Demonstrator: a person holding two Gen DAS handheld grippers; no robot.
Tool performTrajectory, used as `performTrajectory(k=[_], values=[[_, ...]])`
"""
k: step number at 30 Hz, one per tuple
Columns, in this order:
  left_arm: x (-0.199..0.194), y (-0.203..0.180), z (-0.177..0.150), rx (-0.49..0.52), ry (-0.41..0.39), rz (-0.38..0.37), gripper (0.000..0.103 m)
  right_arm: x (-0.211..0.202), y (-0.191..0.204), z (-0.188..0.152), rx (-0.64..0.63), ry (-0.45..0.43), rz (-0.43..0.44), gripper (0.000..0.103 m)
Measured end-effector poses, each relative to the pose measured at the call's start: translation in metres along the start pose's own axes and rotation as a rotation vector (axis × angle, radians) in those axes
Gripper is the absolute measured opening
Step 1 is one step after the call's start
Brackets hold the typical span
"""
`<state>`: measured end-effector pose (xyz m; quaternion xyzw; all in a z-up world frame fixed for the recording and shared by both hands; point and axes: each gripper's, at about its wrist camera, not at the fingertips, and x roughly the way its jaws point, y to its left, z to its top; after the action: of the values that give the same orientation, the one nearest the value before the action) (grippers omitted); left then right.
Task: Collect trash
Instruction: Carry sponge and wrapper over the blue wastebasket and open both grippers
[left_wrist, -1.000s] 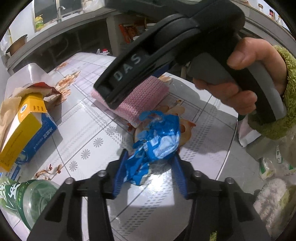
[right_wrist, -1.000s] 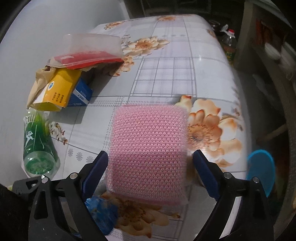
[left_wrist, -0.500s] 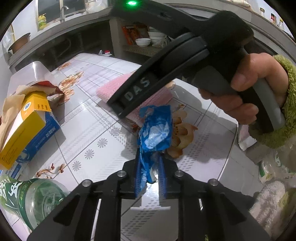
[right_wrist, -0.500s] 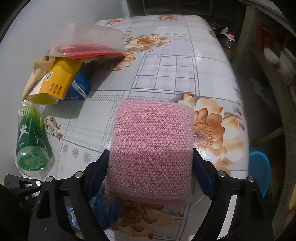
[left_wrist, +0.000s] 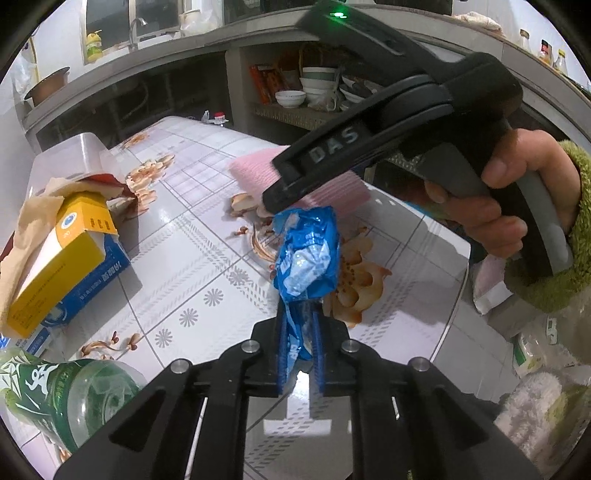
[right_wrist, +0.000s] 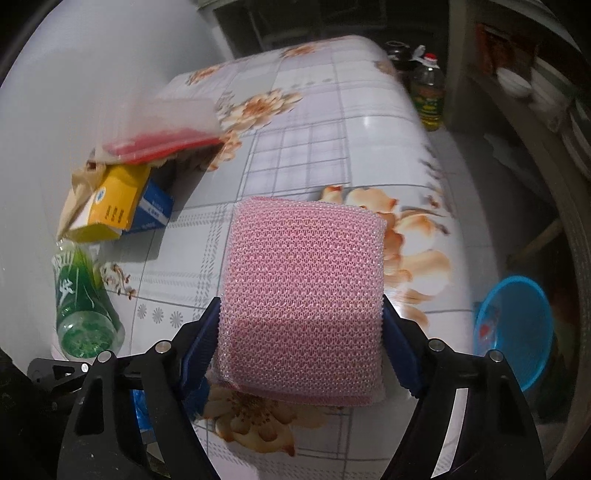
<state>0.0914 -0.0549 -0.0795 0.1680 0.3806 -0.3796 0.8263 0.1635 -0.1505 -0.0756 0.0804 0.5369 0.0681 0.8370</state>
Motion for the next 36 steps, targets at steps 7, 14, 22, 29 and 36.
performTrajectory(k=[7,14,22,29,36], values=[[-0.004,-0.006,0.013,0.009,-0.027,-0.017,0.01,-0.025,-0.023,-0.004,0.078,-0.072,-0.007,0.076],[-0.001,-0.012,0.05,0.024,-0.061,-0.054,0.01,-0.066,-0.077,-0.025,0.23,-0.172,-0.03,0.076],[0.036,-0.048,0.123,0.023,-0.002,-0.195,0.01,-0.107,-0.187,-0.078,0.618,-0.29,0.037,0.076],[0.118,-0.108,0.173,-0.088,0.225,-0.413,0.01,-0.086,-0.276,-0.142,0.978,-0.306,0.189,0.077],[0.213,-0.169,0.199,-0.06,0.391,-0.413,0.011,-0.036,-0.336,-0.178,1.211,-0.271,0.23,0.078]])
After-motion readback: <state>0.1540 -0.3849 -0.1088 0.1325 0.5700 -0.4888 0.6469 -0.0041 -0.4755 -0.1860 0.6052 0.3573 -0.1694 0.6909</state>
